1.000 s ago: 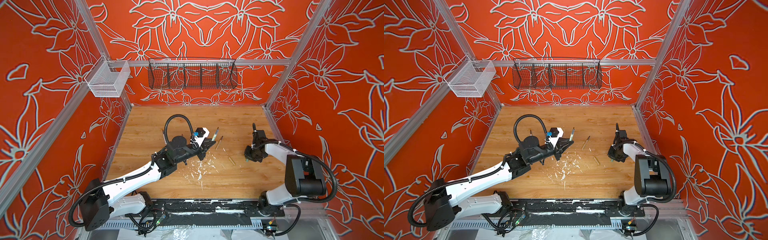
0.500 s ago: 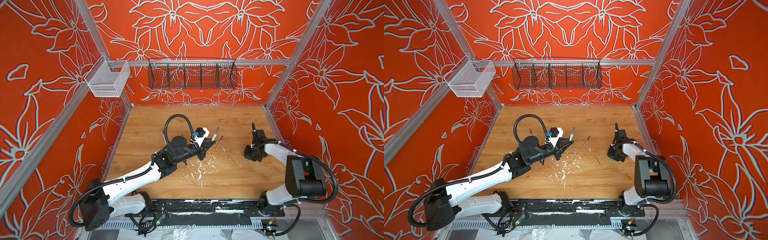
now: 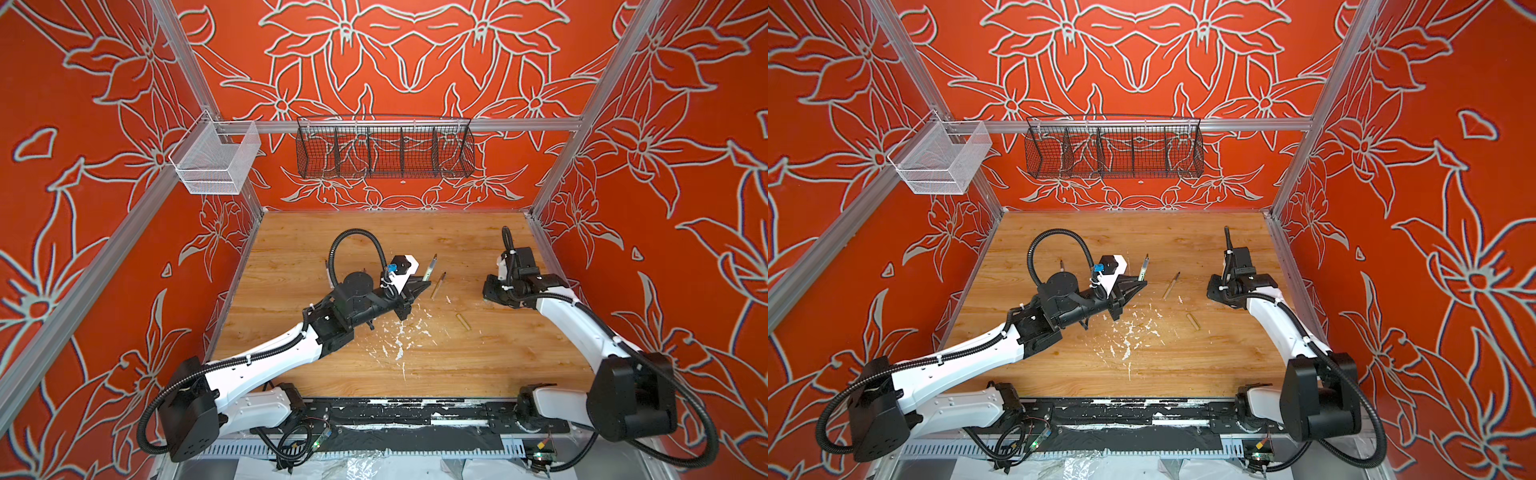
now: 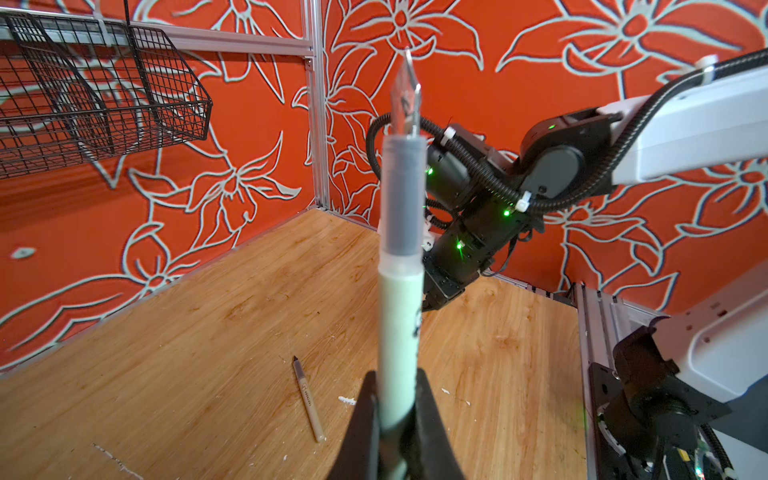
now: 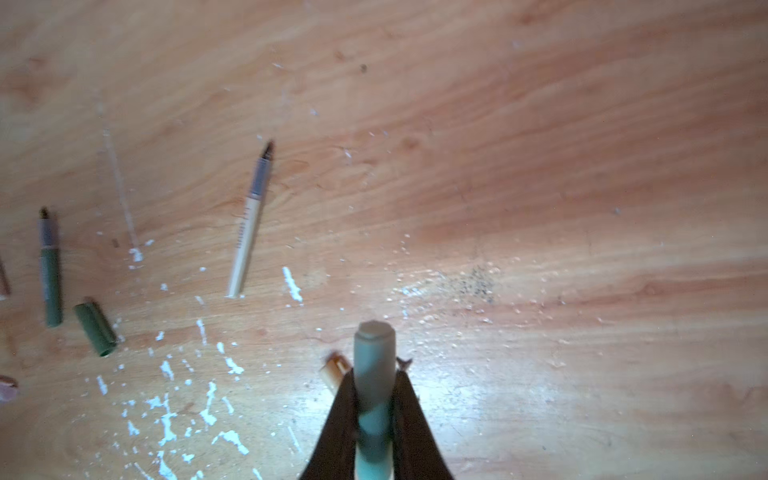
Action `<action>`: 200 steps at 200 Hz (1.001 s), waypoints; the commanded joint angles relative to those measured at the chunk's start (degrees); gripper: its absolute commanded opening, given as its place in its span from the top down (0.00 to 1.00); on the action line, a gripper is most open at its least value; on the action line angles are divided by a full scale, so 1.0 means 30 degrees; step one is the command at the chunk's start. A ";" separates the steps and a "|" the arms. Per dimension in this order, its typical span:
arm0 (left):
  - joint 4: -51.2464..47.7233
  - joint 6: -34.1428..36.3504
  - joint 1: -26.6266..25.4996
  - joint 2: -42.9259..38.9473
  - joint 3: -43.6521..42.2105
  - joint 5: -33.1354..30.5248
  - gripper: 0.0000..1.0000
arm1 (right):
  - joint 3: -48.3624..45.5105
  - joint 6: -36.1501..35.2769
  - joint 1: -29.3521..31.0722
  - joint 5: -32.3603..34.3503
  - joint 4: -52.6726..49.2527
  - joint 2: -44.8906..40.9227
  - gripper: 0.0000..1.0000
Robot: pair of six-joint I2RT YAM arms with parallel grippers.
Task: Insert the pens into the pen caps
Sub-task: 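Lift the cap and swing the right gripper toward the pen in the left gripper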
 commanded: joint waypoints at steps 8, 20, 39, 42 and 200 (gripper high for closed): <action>0.0269 0.0190 -0.0137 0.0263 -0.0142 -0.0637 1.00 | 0.1298 -0.0027 0.1631 -0.0079 0.1215 -0.1377 0.88; 0.0284 0.0163 -0.0153 0.0377 -0.0142 -0.0744 1.00 | 0.1612 0.0110 0.2469 0.0009 0.1927 -0.1739 0.88; 0.0512 0.0101 -0.0147 0.0399 -0.0272 -0.1086 1.00 | 0.1924 0.0325 0.3808 0.0392 0.3602 -0.2340 0.88; 0.0584 0.0101 -0.0138 0.0379 -0.0309 -0.1133 1.00 | 0.1927 0.0310 0.4028 0.0459 0.3955 -0.2451 0.88; -0.0400 -0.1657 -0.0124 0.0684 0.0395 -0.1254 1.00 | 0.3721 -0.4196 1.1679 0.4038 1.3458 -0.4155 0.88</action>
